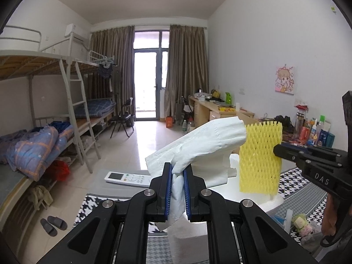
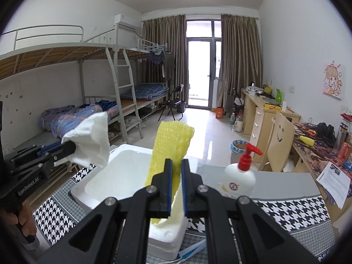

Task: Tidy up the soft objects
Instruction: 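Carry the yellow sleeve and white tissue over the white foam box with both grippers, then open the right gripper to drop the yellow sleeve into the foam box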

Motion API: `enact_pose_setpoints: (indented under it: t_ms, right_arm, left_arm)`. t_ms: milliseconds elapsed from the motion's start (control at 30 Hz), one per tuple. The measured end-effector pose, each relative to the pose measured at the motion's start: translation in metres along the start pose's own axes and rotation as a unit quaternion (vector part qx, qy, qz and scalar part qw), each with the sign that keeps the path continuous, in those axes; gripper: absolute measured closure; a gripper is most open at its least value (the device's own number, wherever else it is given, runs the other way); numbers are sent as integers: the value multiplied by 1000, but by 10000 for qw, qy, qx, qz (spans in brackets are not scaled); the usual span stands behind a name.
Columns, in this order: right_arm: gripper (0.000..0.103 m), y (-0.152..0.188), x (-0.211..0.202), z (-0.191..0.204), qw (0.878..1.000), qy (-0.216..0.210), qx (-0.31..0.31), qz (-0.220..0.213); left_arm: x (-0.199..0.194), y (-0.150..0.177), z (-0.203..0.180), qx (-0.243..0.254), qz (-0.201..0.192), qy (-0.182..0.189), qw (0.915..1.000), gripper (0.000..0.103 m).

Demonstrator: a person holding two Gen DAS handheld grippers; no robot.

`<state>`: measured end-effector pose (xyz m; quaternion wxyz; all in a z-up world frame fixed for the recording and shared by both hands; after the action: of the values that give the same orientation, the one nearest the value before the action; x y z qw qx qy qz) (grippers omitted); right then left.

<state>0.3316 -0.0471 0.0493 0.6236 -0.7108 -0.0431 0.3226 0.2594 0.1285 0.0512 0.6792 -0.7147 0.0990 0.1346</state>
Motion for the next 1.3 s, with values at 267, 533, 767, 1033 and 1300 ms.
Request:
enact_pose_setpoints:
  t_ms: [267,533,767,1033,1300]
  right_arm:
    - [93,-3,10,19,9997,-213,-54,50]
    - [93,1,24,20,9993,-227,-21,287]
    - [22,3,25,25,9995,-145,-140,238]
    - [13,3,16,27,9992,-233,-235,216]
    - [13,4,4,18,9996,-136,-200,158]
  left_arm:
    - [-10,2,16,-84,10,-211,9997,92]
    - [-13,3,24,-117,27,-284,9995,92]
    - [-14,2,26,-160,29,-291,9994,92]
    - [-12,1,25,-168,62,-300,9994,92]
    - [-6,2,22,-169,108,-214,9996,92]
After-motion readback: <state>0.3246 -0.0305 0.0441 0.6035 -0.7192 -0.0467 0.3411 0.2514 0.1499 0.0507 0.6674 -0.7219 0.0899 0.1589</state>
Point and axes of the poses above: each gripper's, at about its wrist camera, not at the fingertips, and x roughly the way its jaws point, z to its left, y to its underside, the point moved 3 cm from there along x, roughly the way its jaws point, and after that the axes turned 2 degrees about y, right-handed, at the moved point
